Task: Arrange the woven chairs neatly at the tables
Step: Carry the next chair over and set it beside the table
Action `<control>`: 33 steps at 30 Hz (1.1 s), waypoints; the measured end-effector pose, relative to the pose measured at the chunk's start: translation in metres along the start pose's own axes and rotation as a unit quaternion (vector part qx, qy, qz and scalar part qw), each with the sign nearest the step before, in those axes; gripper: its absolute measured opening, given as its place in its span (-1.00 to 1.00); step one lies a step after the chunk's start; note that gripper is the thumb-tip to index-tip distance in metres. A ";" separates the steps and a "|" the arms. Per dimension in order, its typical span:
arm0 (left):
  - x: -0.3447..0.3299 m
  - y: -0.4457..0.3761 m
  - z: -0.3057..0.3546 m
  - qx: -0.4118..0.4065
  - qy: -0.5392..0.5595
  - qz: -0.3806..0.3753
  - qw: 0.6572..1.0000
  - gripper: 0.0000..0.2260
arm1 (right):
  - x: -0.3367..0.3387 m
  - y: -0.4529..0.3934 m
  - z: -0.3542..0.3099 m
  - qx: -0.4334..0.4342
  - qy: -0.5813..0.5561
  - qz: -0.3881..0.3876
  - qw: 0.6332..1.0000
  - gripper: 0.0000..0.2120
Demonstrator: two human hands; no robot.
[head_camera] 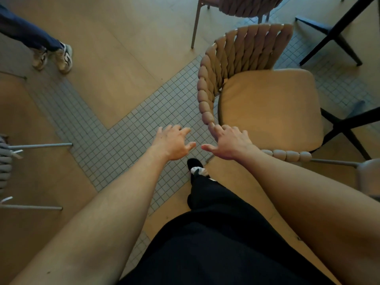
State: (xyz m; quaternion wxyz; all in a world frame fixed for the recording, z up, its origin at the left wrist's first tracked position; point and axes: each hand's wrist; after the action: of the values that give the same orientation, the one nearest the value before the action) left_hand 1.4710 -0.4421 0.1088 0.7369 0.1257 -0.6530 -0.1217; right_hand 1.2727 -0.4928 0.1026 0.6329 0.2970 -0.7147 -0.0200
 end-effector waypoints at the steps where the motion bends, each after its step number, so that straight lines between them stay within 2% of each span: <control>1: 0.003 -0.010 -0.006 -0.010 -0.004 0.003 1.000 -0.40 | 0.002 -0.007 -0.003 -0.006 -0.001 0.005 1.000 -0.14; 9: 0.027 -0.109 -0.047 -0.088 -0.046 -0.005 0.995 -0.40 | 0.009 -0.081 -0.014 -0.081 -0.019 0.014 0.996 -0.11; 21: 0.064 -0.223 -0.056 -0.216 -0.087 -0.045 0.971 -0.40 | 0.027 -0.137 -0.002 -0.185 -0.074 -0.006 0.980 -0.09; 28: 0.079 -0.277 -0.057 -0.301 -0.114 -0.058 0.945 -0.42 | 0.034 -0.161 -0.013 -0.264 -0.124 0.007 0.957 -0.17; 33: 0.091 -0.313 -0.061 -0.385 -0.125 -0.052 0.913 -0.43 | 0.031 -0.177 -0.025 -0.361 -0.163 0.014 0.918 -0.20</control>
State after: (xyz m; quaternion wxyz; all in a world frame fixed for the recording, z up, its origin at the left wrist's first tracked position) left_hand 1.5372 -0.7654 0.0793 0.6334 -0.1501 -0.6343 -0.4170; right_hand 1.3657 -0.6429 0.0635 0.5721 0.0313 -0.7564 -0.3157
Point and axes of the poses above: each hand's wrist, its own y-axis away from the middle knuckle, its own x-axis out of the back of the hand, z = x × y, and after that the axes turned 11 degrees about z, right-handed
